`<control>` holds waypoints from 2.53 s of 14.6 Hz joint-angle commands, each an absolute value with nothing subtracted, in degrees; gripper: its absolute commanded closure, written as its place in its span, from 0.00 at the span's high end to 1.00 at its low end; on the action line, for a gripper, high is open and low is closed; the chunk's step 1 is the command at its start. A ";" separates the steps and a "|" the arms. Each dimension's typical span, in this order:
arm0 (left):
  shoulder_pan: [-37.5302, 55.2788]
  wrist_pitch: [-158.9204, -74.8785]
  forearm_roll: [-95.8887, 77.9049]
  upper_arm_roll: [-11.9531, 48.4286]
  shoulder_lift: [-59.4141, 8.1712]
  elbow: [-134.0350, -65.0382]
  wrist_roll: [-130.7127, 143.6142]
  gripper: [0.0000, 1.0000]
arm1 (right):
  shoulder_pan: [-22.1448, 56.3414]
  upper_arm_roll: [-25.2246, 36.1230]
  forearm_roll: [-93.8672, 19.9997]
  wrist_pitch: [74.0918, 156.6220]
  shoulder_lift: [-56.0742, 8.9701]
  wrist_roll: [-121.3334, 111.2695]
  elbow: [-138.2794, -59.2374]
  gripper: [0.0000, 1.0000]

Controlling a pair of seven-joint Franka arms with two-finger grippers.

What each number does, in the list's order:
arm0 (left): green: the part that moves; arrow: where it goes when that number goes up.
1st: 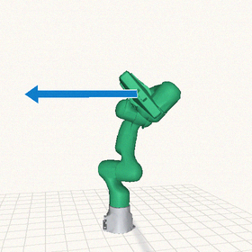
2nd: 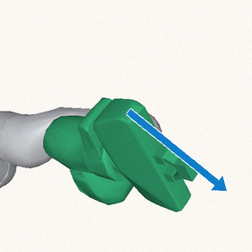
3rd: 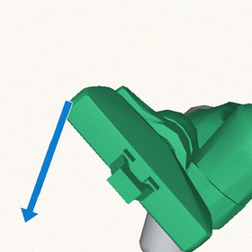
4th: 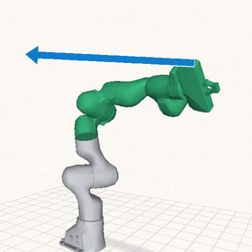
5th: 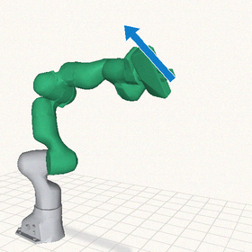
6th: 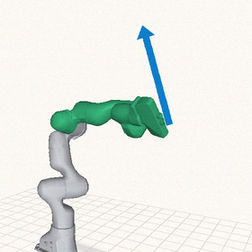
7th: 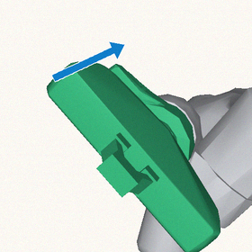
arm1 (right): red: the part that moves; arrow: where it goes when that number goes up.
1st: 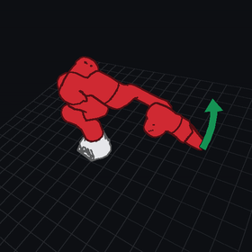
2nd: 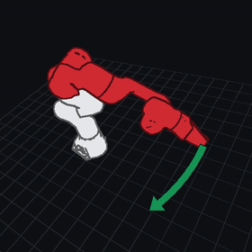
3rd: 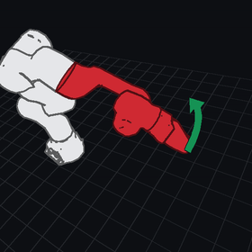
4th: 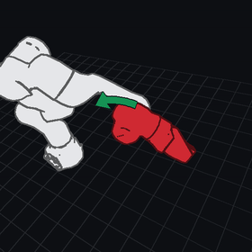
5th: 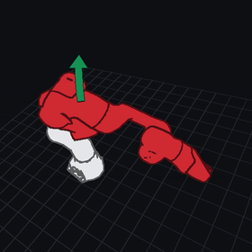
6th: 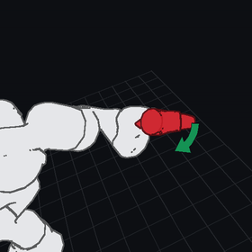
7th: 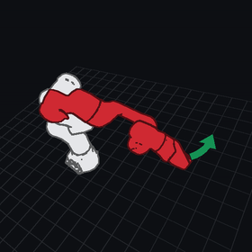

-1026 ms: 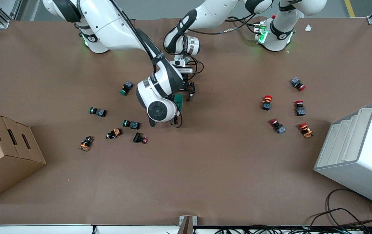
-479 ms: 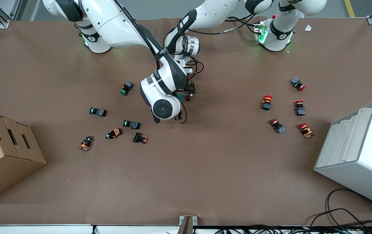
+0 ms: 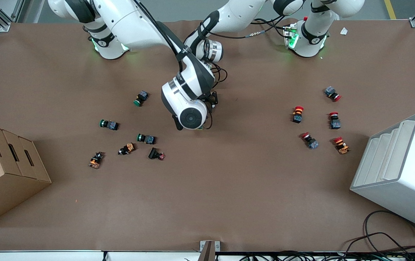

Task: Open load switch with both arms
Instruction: 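Push the white switch handle down with the right gripper, then lift the right gripper away from the closed switch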

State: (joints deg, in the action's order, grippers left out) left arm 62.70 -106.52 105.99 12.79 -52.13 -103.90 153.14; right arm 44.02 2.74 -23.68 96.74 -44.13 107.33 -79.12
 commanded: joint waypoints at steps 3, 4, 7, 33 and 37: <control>62.49 -109.34 107.40 12.57 -56.95 -101.43 155.13 1.00 | 45.43 3.08 -23.91 93.78 -43.24 108.02 -80.07 1.00; 62.49 -109.34 107.32 12.57 -57.04 -101.51 155.13 1.00 | 45.96 3.08 -23.73 93.69 -43.24 108.02 -80.24 1.00; 62.49 -109.25 107.31 12.57 -57.22 -101.51 155.13 1.00 | 46.23 3.16 -23.56 93.69 -43.59 107.93 -81.03 1.00; 62.84 -109.25 108.27 12.48 -56.43 -101.51 155.21 1.00 | 32.62 3.78 -13.20 93.16 -34.11 89.58 -82.18 1.00; 62.58 -109.42 108.55 12.57 -55.55 -101.34 154.60 1.00 | 28.14 3.78 -5.02 98.60 -33.05 82.99 -81.83 1.00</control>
